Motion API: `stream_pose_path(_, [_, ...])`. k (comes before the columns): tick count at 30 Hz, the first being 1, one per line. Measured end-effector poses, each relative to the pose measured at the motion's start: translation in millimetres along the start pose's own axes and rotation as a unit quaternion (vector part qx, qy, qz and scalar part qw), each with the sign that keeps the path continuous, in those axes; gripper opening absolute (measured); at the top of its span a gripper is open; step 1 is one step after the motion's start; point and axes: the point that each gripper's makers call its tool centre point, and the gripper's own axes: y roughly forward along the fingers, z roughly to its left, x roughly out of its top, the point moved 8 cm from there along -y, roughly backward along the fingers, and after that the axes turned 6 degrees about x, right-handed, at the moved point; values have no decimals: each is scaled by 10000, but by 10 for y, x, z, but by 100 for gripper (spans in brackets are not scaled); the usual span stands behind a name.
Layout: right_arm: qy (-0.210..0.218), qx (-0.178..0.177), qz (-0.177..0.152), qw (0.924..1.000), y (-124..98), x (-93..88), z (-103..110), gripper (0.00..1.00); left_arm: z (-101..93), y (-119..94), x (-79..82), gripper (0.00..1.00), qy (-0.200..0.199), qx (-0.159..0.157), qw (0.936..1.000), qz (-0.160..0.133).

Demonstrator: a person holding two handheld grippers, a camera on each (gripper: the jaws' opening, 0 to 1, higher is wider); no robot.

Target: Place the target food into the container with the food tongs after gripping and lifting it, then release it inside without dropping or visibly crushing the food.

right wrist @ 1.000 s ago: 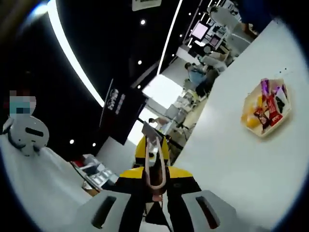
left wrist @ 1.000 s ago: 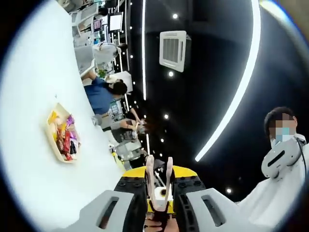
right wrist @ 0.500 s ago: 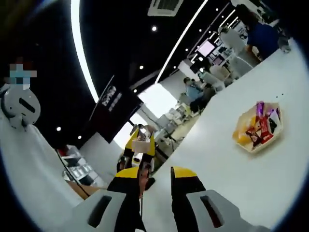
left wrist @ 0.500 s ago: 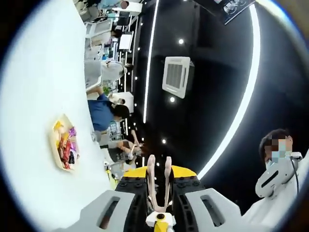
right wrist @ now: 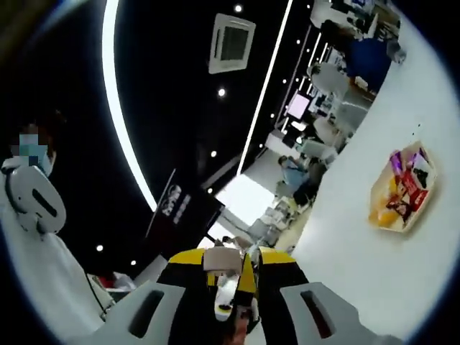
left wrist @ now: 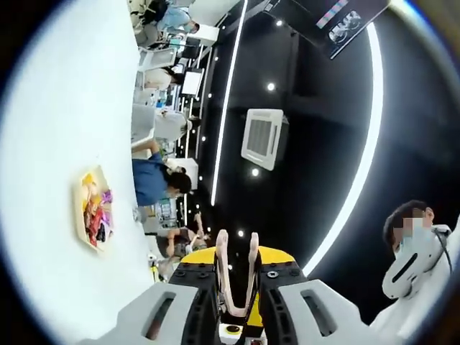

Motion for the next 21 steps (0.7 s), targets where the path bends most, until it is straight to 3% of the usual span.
stream_pose_path(1, [-78,-79,54,9999,-26,13,-4,17,36,3,-42,20,199,111,9997,-62])
stream_pose_path(3, [5,-164,137,9998,-103,87,-29,17,8,19,-26,25,84,134,9999,13])
stream_pose_path(5, [-106,-181,316,9993,-149,103,-25,18,73,-30,-30,27,222,394,9970,627])
stream_pose_path(9, [-432,69,692,9966,-180,146,87,18,0,-129,53,31,847,162,9935,749])
stream_pose_path(11, [-470,130,1003,9938,-207,163,113,18,-43,-178,152,34,795,124,9938,764])
stream_pose_path(13, [-452,198,1047,9933,-215,201,139,18,-94,-201,189,32,877,-60,9914,966])
stream_pose_path(16, [-533,194,1021,9932,-221,247,148,18,-158,-217,134,25,1184,-262,9789,1642])
stream_pose_path(18, [-459,239,927,9944,-212,268,145,18,-173,-219,70,31,1619,-296,9656,2015])
stream_pose_path(21, [-552,242,963,9935,-196,237,166,19,-191,-191,83,40,1661,-361,9664,1930])
